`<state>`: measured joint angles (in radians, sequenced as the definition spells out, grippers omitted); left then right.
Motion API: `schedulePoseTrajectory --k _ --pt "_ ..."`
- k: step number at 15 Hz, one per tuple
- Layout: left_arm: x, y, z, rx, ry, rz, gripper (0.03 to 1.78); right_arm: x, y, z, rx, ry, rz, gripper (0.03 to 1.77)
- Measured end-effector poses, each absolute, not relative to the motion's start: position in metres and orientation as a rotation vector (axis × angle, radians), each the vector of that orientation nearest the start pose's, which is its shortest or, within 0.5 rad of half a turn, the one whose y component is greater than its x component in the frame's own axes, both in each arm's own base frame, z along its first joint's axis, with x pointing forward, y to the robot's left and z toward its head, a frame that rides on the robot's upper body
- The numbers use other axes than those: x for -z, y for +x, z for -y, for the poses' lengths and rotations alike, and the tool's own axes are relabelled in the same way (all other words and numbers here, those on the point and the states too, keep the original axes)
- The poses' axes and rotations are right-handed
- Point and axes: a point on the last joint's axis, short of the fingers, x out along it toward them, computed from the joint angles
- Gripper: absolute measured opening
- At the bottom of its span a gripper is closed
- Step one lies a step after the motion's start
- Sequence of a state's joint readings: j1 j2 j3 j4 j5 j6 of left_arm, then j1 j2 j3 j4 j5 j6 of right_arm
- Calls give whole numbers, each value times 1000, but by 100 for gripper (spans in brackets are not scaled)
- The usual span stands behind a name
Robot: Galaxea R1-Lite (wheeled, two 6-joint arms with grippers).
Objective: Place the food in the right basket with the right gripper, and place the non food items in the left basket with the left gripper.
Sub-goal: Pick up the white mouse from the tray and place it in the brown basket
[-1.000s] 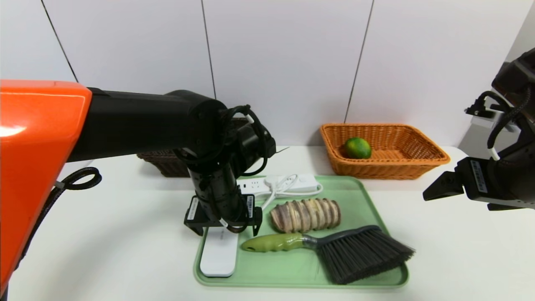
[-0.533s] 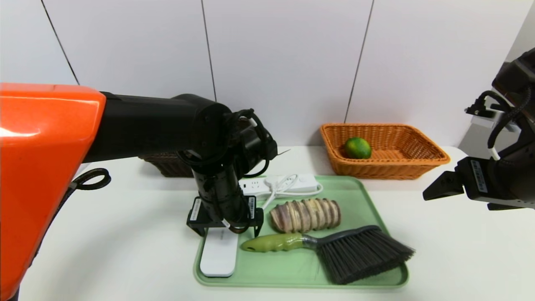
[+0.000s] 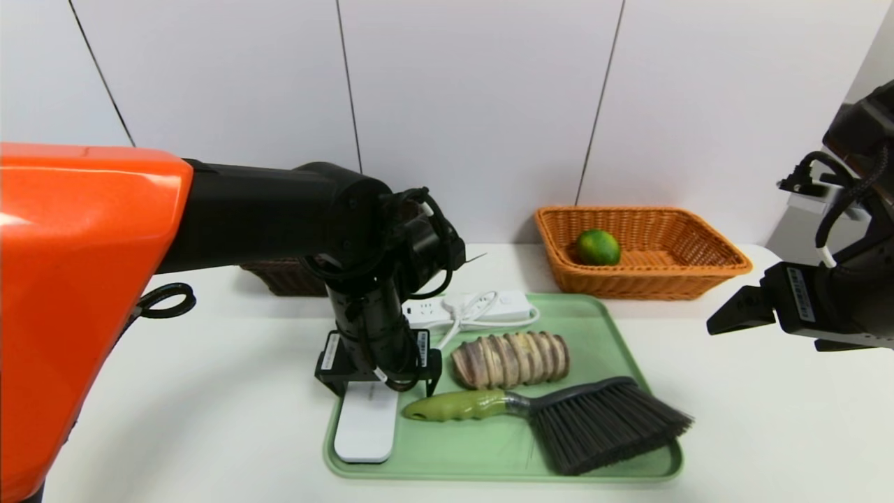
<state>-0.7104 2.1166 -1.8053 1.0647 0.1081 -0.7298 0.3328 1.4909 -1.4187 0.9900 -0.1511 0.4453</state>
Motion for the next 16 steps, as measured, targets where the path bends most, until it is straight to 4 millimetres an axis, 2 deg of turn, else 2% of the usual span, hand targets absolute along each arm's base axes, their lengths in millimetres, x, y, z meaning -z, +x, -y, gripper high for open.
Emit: schedulePoseTrajectory --k 14,15,16 --pt "-171 281 239 13 -61 -1365 175 -274 194 -63 67 150 -1035 171" --pt "-171 281 239 12 -61 -1366 165 -274 194 -63 67 150 -1035 171" --pt "-170 281 239 12 -60 -1367 147 -274 194 -63 67 150 -1036 171"
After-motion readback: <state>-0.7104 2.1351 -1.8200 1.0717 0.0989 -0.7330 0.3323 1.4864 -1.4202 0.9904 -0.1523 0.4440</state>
